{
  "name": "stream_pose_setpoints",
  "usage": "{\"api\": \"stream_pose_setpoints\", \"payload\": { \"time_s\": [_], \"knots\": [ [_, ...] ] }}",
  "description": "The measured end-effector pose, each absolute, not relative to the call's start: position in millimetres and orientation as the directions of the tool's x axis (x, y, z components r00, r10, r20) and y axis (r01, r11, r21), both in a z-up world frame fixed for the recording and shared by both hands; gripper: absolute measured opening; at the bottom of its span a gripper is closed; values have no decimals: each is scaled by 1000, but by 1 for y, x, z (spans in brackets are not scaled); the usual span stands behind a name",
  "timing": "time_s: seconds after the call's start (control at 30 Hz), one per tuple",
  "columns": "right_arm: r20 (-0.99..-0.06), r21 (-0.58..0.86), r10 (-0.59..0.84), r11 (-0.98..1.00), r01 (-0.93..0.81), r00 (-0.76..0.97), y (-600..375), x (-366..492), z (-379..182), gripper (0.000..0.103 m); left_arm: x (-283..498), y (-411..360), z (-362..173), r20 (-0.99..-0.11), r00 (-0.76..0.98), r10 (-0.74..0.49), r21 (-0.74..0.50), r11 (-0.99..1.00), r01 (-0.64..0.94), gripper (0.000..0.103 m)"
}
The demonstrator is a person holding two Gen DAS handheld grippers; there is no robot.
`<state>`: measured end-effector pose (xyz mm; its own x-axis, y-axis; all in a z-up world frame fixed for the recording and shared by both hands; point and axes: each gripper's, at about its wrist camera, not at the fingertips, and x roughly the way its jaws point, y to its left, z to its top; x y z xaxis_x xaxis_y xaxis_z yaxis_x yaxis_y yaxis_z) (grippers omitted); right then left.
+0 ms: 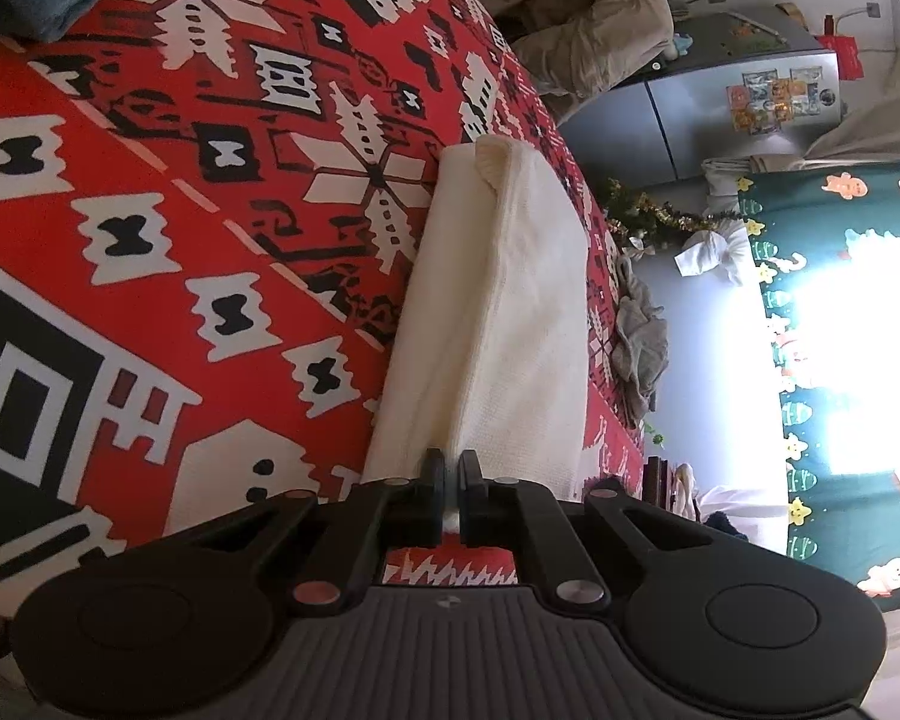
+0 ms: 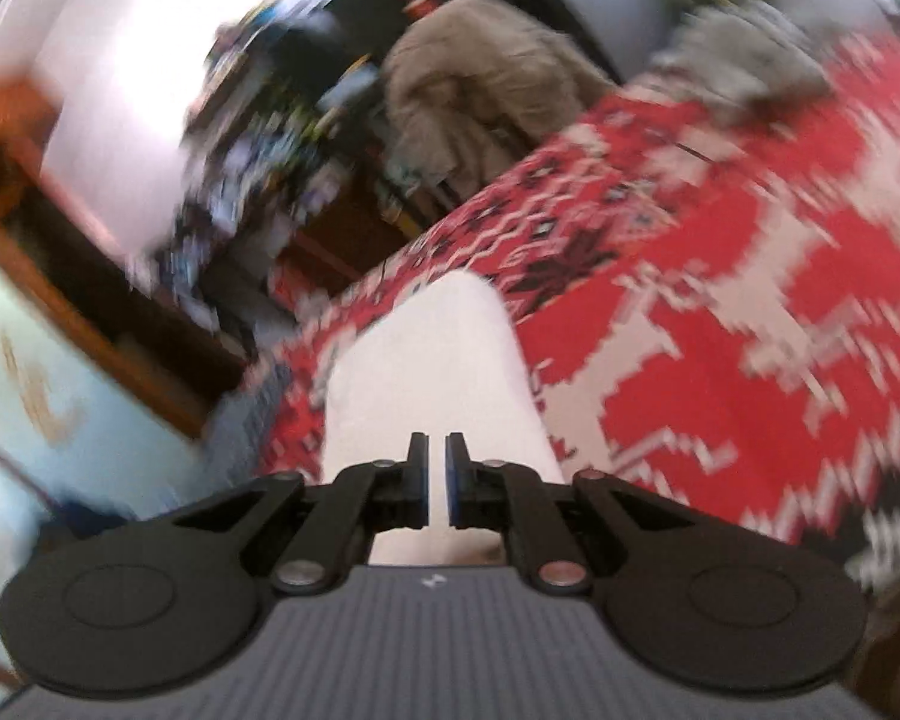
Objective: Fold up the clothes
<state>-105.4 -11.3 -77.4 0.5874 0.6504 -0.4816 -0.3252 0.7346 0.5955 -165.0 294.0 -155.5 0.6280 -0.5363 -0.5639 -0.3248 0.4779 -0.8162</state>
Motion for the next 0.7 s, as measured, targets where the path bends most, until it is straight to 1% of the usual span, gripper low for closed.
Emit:
{"api": "stream_pose_setpoints", "payload": {
  "time_s": [0.1, 0.13, 0.23, 0.3, 0.37, 0.43, 0.47, 0.5, 0.67, 0.7],
  "knots": [
    [-536, 524, 631, 769, -365, 560, 6, -106, -88, 6, -166, 294, -156, -561, 628, -539, -818, 478, -320, 7],
    [-548, 521, 624, 775, -357, 557, 4, -110, -93, 1, -166, 295, -155, -560, 628, -540, -818, 479, -318, 7],
    [-546, 543, 636, 765, -347, 545, -13, -122, -104, 0, -166, 294, -153, -564, 627, -537, -813, 492, -311, 7],
    [-550, 544, 642, 761, -354, 534, -21, -127, -101, 0, -167, 293, -148, -576, 625, -528, -801, 517, -302, 7],
    [-545, 524, 645, 761, -384, 535, -23, -129, -93, 7, -170, 293, -143, -585, 630, -511, -791, 529, -306, 7],
    [-539, 497, 654, 756, -426, 532, -21, -127, -83, 8, -173, 295, -139, -586, 644, -492, -788, 531, -312, 12],
    [-531, 489, 664, 747, -450, 526, -20, -125, -76, 8, -175, 296, -136, -585, 654, -481, -788, 530, -315, 20],
    [-522, 477, 674, 738, -477, 522, -18, -123, -69, 8, -176, 298, -134, -583, 664, -469, -787, 530, -317, 25],
    [-499, 382, 684, 725, -573, 532, -2, -99, -47, 11, -162, 304, -119, -552, 728, -407, -784, 550, -287, 34],
    [-493, 386, 692, 718, -580, 528, 1, -90, -47, 11, -154, 307, -118, -545, 735, -403, -786, 550, -281, 34]
  ]
}}
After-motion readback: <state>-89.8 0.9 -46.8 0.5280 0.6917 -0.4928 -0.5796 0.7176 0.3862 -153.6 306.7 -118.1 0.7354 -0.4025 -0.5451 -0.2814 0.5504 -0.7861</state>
